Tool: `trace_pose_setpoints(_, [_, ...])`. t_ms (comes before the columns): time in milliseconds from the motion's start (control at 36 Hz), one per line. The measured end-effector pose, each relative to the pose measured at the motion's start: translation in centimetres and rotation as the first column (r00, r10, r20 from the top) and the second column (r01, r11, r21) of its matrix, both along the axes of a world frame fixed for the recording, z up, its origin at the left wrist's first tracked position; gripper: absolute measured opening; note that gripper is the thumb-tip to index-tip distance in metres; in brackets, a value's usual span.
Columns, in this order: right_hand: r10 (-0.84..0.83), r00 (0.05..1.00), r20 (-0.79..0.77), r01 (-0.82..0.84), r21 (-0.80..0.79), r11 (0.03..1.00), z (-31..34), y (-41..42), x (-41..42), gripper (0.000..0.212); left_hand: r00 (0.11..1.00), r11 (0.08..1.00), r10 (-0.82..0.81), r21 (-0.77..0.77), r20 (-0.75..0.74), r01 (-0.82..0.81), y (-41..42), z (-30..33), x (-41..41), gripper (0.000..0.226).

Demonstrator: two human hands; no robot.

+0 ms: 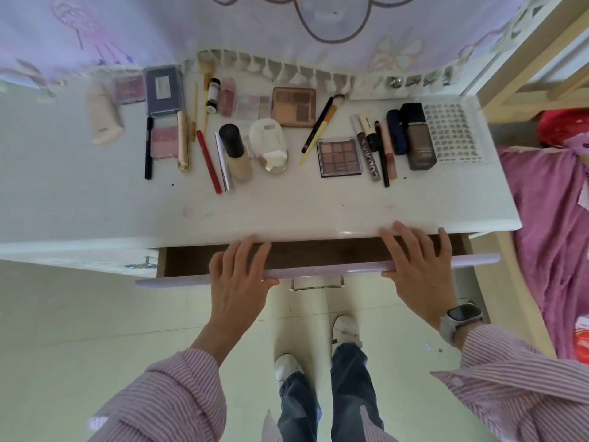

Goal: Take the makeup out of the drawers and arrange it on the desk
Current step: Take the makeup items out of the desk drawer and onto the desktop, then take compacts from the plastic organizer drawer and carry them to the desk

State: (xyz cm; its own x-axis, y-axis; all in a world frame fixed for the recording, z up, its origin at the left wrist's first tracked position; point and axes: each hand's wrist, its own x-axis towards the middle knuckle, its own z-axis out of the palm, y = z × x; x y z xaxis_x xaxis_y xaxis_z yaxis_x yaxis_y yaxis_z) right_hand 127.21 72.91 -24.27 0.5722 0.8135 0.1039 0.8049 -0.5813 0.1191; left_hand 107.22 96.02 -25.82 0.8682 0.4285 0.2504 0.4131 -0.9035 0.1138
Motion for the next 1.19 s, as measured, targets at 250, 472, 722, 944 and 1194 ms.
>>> trace_pose_setpoints(250, [0.010, 1.000, 0.023, -0.011, 0.034, 0.999, -0.5, 2.4, 2.0, 0.089, 0.998, 0.999, -0.040, 0.030, -0.038, 0.041, 2.1, -0.1, 2.6, 0.087])
trace_pose_setpoints(472, [-0.045, 0.999, 0.013, 0.044, 0.065, 0.997, -0.7, 3.1, 2.2, 0.076, 0.999, 0.998, 0.049, 0.047, 0.019, -0.050, 1.9, -0.9, 3.8, 0.068])
trace_pose_setpoints(722, [-0.125, 0.976, -0.181, 0.141, 0.076, 0.987, 3.3, 5.3, -1.9, 0.053, 0.977, 0.950, 0.210, -0.228, -0.041, -0.214, -1.5, 3.2, 1.2, 0.061])
trace_pose_setpoints(944, [0.283, 0.683, -0.673, -0.292, 0.102, 0.951, 11.3, 8.8, -10.7, 0.029, 0.842, 0.759, 0.540, -0.430, -0.004, -0.489, -6.0, 12.2, -8.2, 0.041])
trace_pose_setpoints(1194, [0.748, 0.319, -0.582, -0.633, 0.456, 0.626, 24.2, 9.9, -26.7, 0.022, 0.487, 0.501, 0.864, -0.312, 0.127, -0.808, -14.4, 26.2, -25.8, 0.041])
